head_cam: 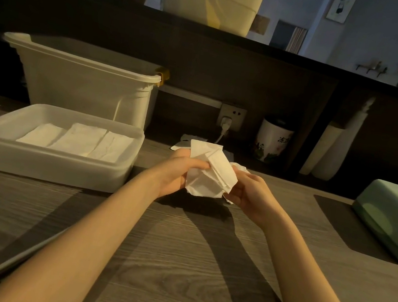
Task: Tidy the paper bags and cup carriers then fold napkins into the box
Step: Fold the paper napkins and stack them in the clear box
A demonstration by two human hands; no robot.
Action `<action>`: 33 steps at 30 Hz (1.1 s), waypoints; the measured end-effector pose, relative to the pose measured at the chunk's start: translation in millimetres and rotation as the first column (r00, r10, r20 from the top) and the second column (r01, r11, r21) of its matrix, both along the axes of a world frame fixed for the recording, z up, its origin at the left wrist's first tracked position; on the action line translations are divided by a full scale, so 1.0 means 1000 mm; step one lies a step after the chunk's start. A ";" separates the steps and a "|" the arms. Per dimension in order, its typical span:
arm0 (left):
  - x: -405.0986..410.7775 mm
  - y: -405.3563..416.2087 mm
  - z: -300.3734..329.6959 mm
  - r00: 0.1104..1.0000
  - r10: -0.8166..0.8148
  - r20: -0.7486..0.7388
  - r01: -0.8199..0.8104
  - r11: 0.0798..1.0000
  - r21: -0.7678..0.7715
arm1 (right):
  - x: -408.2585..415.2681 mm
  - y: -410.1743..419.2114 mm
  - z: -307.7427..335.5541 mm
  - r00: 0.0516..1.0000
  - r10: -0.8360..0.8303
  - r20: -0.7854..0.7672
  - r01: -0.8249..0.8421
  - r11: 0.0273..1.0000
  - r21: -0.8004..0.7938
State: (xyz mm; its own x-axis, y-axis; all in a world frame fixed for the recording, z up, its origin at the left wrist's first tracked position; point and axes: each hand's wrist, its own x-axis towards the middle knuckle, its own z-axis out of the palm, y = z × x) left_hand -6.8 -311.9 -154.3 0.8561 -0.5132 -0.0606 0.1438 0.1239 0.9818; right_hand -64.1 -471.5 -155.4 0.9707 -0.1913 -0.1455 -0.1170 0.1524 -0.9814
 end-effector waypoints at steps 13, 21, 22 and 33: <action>0.003 -0.005 -0.006 0.965 0.253 -0.061 -0.245 0.962 0.119 | -0.001 0.008 -0.001 0.940 0.048 0.339 0.204 0.715 -0.668; 0.000 -0.009 -0.005 0.961 0.265 -0.073 -0.256 0.960 0.115 | 0.003 0.019 -0.018 0.898 0.091 0.431 0.347 0.459 -0.818; 0.000 -0.010 -0.006 0.961 0.270 -0.066 -0.261 0.957 0.125 | 0.003 0.020 -0.018 0.888 0.085 0.452 0.369 0.452 -0.812; -0.002 -0.006 -0.002 0.984 0.176 -0.026 -0.172 0.978 0.118 | 0.005 0.009 -0.013 0.881 -0.241 0.408 0.432 0.759 -0.486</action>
State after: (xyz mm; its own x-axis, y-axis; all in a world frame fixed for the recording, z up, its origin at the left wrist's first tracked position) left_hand -8.5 -317.9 -156.7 0.9280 -0.3444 -0.1425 0.1652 0.0372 0.9856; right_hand -59.3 -462.6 -168.3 0.8004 -0.4667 0.3763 0.1518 -0.4494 -0.8803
